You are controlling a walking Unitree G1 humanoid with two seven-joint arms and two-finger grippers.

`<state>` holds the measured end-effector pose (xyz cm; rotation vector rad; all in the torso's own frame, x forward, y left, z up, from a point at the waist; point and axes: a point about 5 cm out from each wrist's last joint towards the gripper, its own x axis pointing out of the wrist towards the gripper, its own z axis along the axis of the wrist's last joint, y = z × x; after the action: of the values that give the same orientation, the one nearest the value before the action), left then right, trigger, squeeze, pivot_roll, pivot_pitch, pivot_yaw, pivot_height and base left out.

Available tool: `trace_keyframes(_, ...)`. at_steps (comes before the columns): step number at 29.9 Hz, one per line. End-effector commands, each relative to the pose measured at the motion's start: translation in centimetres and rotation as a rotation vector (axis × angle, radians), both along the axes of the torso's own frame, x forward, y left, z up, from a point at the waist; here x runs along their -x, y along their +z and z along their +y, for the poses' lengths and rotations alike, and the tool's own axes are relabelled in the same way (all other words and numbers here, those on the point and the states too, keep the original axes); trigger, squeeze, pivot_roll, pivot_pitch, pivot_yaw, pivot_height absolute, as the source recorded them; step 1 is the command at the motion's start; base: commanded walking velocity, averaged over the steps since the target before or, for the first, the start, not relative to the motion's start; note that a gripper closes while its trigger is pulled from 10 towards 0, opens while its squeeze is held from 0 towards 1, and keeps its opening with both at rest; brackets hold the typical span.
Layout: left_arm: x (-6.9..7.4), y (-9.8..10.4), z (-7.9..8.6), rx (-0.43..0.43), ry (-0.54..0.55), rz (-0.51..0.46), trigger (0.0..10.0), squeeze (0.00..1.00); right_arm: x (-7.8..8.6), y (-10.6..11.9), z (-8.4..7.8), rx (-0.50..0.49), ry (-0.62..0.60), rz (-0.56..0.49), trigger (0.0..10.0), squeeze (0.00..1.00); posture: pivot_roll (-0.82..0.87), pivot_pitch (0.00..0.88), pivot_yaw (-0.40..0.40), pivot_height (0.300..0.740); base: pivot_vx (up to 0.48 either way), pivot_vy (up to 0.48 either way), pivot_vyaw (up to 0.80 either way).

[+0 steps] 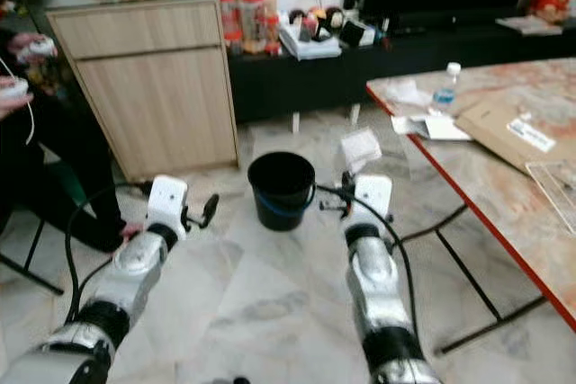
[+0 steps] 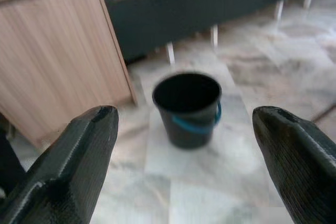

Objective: Picking trash to rubbish bin

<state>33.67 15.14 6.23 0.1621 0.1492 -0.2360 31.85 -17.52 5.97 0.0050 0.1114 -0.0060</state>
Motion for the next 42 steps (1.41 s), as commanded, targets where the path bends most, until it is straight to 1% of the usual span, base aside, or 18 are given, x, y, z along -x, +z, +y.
trace_keyframes(1,0.7,-1.5,0.9,-0.059,0.01,0.077,10.0,0.0,0.6,-1.3,-0.9,0.008,-0.009,0.068,10.0,0.0,0.11,0.0,-0.001,0.74,0.266,0.0,0.0)
trace_keyframes(2,1.3,-2.3,1.5,-0.08,0.028,0.113,10.0,0.0,1.1,-2.2,-1.7,0.012,-0.019,0.116,10.0,0.0,0.1,0.0,-0.002,0.74,0.345,0.0,0.0)
trace_keyframes(5,2.0,-3.5,2.2,-0.103,0.051,0.183,10.0,0.0,2.0,-3.6,-2.4,0.016,-0.011,0.185,10.0,0.0,0.1,0.0,-0.003,0.74,0.48,0.0,0.0)
trace_keyframes(6,2.7,-4.4,2.7,-0.109,0.07,0.232,10.0,0.0,2.9,-4.8,-2.8,0.009,-0.004,0.242,10.0,0.0,0.1,0.0,-0.004,0.74,0.48,0.0,0.0)
trace_keyframes(9,3.3,-5.2,3.1,-0.126,0.083,0.27,10.0,0.0,3.8,-6.0,-3.1,0.013,0.01,0.303,10.0,0.0,0.1,0.0,-0.006,0.74,0.48,0.0,0.0)
trace_keyframes(13,4.1,-6.1,3.5,-0.129,0.105,0.316,10.0,0.0,5.7,-7.9,-3.9,0.068,0.017,0.414,10.0,0.0,0.09,0.0,-0.01,0.74,0.48,0.0,0.0)
trace_keyframes(14,4.5,-6.5,3.5,-0.126,0.113,0.331,10.0,0.0,6.8,-8.9,-4.4,0.054,-0.013,0.467,10.0,0.0,0.09,0.0,-0.01,0.74,0.48,0.0,0.0)
trace_keyframes(15,4.5,-6.5,3.5,-0.126,0.113,0.331,10.0,0.0,6.8,-8.9,-4.4,0.054,-0.013,0.467,10.0,0.0,0.09,0.0,-0.01,0.74,0.48,0.0,0.0)
trace_keyframes(16,4.9,-6.9,3.6,-0.126,0.119,0.351,10.0,0.0,8.0,-9.7,-4.8,0.047,-0.039,0.517,10.0,0.0,0.09,0.0,-0.013,0.74,0.48,0.0,0.0)
trace_keyframes(18,5.3,-7.3,3.7,-0.129,0.124,0.369,10.0,0.0,8.8,-10.4,-5.0,0.044,-0.052,0.554,10.0,0.0,0.09,0.0,-0.013,0.74,0.48,0.0,0.0)
trace_keyframes(23,5.9,-7.9,3.9,-0.119,0.14,0.409,10.0,0.0,10.4,-11.5,-4.7,-0.002,-0.064,0.6,10.0,0.0,0.09,0.0,-0.015,0.74,0.48,0.0,0.0)
trace_keyframes(26,6.5,-8.5,4.1,-0.121,0.149,0.46,10.0,0.0,11.8,-12.5,-4.6,-0.016,-0.089,0.662,10.0,0.0,0.09,0.0,-0.016,0.74,0.48,0.0,0.0)
trace_keyframes(29,6.5,-8.5,4.1,-0.121,0.15,0.461,10.0,0.0,11.8,-12.5,-4.6,-0.018,-0.089,0.663,10.0,0.0,0.09,0.0,-0.016,0.74,0.48,0.0,0.0)
trace_keyframes(30,6.8,-8.8,4.2,-0.129,0.149,0.48,10.0,0.0,12.5,-12.9,-4.5,-0.028,-0.11,0.689,10.0,0.0,0.1,0.0,-0.011,0.74,0.48,0.0,0.0)
trace_keyframes(33,7.2,-9.1,4.3,-0.126,0.162,0.499,10.0,0.0,13.2,-13.4,-4.4,-0.021,-0.13,0.718,10.0,0.0,0.1,0.0,-0.008,0.74,0.48,0.0,0.0)
trace_keyframes(38,7.6,-9.5,4.4,-0.121,0.174,0.523,10.0,0.0,13.6,-13.6,-4.0,-0.002,-0.123,0.725,10.0,0.0,0.1,0.0,-0.004,0.74,0.48,0.0,0.0)
trace_keyframes(40,7.9,-9.8,4.7,-0.118,0.196,0.537,10.0,0.0,13.5,-13.5,-3.9,-0.022,-0.135,0.705,10.0,0.0,0.1,0.0,-0.001,0.74,0.48,0.0,0.65)
trace_keyframes(42,8.1,-9.9,5.0,-0.112,0.22,0.549,10.0,0.0,13.4,-13.5,-3.7,-0.011,-0.131,0.703,10.0,0.0,0.09,0.0,0.004,0.74,0.48,0.0,0.8)
